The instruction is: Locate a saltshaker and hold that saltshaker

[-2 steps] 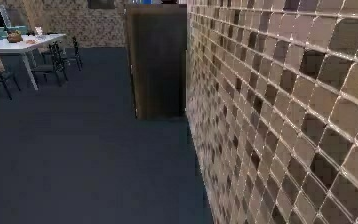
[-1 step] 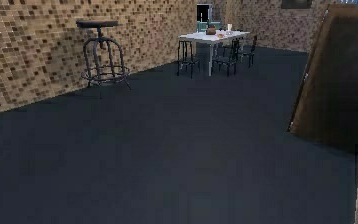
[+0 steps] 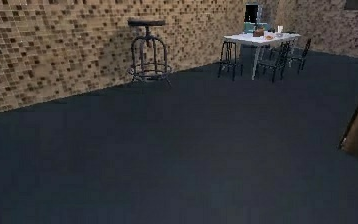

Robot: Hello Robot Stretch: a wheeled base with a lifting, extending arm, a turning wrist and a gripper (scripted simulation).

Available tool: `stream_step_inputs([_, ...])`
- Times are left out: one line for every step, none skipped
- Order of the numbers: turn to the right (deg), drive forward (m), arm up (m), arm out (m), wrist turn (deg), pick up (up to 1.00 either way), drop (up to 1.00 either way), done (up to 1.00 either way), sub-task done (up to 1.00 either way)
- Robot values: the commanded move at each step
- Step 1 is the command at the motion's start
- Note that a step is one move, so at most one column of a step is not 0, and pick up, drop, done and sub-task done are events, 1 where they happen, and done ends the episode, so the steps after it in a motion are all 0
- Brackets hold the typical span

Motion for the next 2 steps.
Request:
stream_step_inputs([0.0, 0.15, 0.00, 0.00, 0.0, 0.00, 0.00, 0.00, 0.00])
stream_step_inputs([-45.0, 0.00, 0.00, 0.00, 0.0, 0.00, 0.00, 0.00, 0.00])
